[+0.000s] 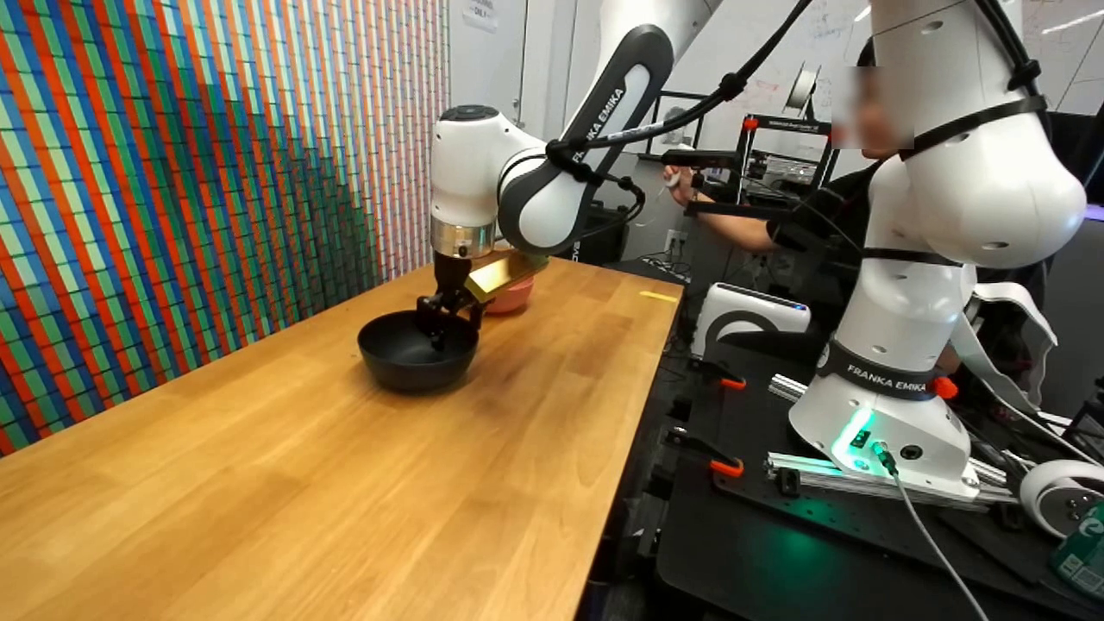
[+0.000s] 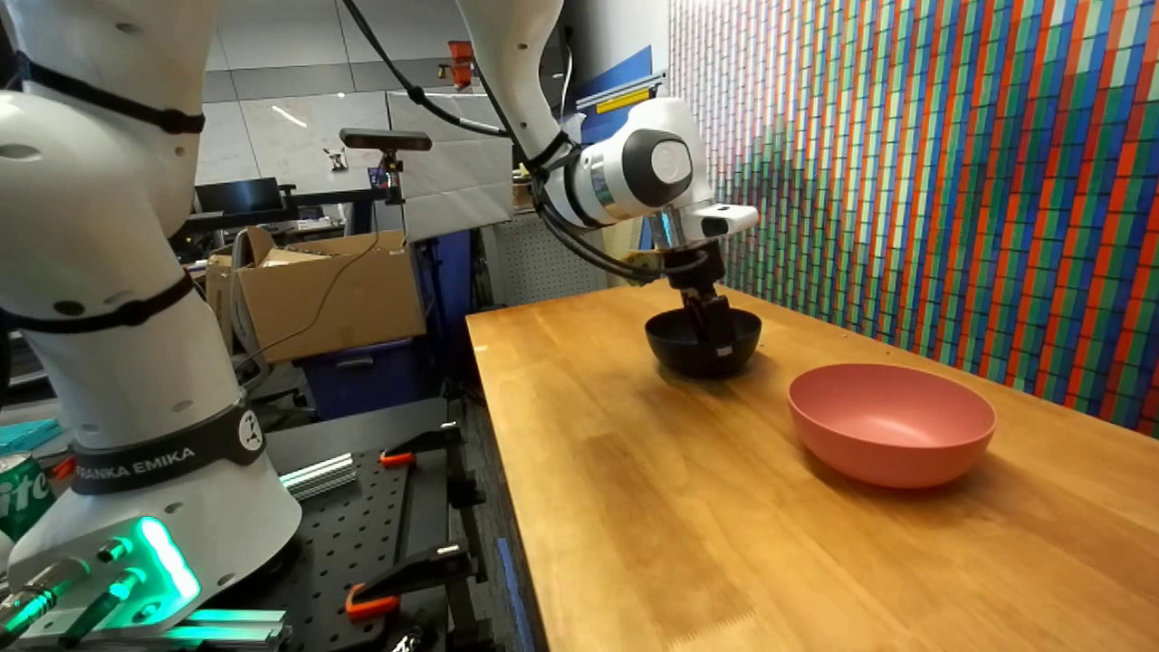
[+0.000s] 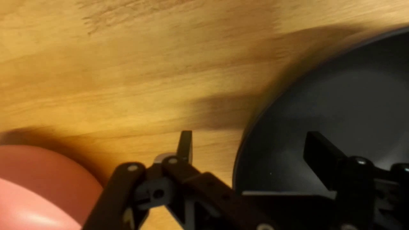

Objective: Put the black bowl inside the peach bowl

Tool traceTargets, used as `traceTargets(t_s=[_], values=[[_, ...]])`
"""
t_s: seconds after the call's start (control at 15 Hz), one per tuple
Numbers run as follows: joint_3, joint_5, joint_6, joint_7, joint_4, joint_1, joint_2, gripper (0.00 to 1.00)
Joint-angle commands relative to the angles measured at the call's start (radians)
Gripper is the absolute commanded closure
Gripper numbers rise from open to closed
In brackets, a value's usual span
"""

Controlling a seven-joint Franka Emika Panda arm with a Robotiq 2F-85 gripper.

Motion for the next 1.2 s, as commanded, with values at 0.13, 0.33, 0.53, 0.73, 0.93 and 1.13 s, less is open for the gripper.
traceTargets(t_s=[0.13, 0.33, 0.53, 0.73, 0.93, 1.13], values=[[-0.071, 0.065, -0.027, -0.022, 0.091, 0.089, 0.063, 0.60], [-0.089, 0.061, -0.040, -0.031, 0.101, 0.105, 0.044, 0.82], [-0.082, 0.066, -0.056, -0.050, 0.107, 0.104, 0.014, 0.96], [-0.078, 0.053, -0.076, -0.078, 0.100, 0.107, -0.027, 0.95], [-0.074, 0.040, -0.108, -0.120, 0.081, 0.103, -0.068, 0.95], [-0.071, 0.043, -0.175, -0.172, 0.079, 0.085, -0.083, 0.95]])
